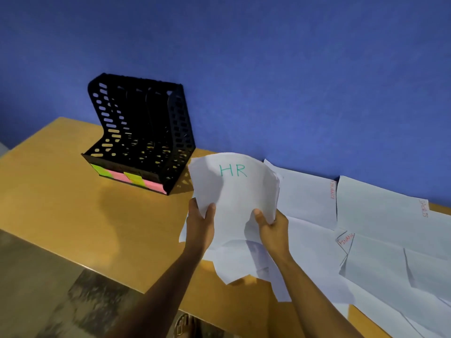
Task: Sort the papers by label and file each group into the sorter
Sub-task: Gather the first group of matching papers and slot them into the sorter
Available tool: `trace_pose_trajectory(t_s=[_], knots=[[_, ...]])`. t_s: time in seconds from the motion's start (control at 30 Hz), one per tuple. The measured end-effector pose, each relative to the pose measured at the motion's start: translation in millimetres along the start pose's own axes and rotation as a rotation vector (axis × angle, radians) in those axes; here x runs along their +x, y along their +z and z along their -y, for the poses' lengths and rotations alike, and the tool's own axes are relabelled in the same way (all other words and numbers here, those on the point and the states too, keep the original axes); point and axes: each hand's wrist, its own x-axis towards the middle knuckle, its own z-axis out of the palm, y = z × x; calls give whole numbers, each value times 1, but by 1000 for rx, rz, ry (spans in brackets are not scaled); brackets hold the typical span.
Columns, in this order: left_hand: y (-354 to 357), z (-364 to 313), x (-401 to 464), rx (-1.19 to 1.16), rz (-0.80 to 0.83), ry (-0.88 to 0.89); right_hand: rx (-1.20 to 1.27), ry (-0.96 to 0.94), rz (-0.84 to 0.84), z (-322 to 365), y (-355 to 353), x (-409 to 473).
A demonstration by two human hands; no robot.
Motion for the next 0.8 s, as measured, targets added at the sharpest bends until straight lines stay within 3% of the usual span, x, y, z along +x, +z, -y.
trace_pose_trajectory(t_s=[0.13,0.27,0.4,0.57,0.8], knots=[[-25,-14,15,19,-120,109,-12,-11,24,8,27,0],[-59,-21,26,67,-205,78,0,-7,-63,24,70,-2],[-83,-13,23,87,-92,228,31,16,-134,39,124,-14],[-122,-12,42,-51,99,105,32,-124,2,47,199,-36],[-181,-4,86,-62,143,186,-138,-252,197,56,293,-58]])
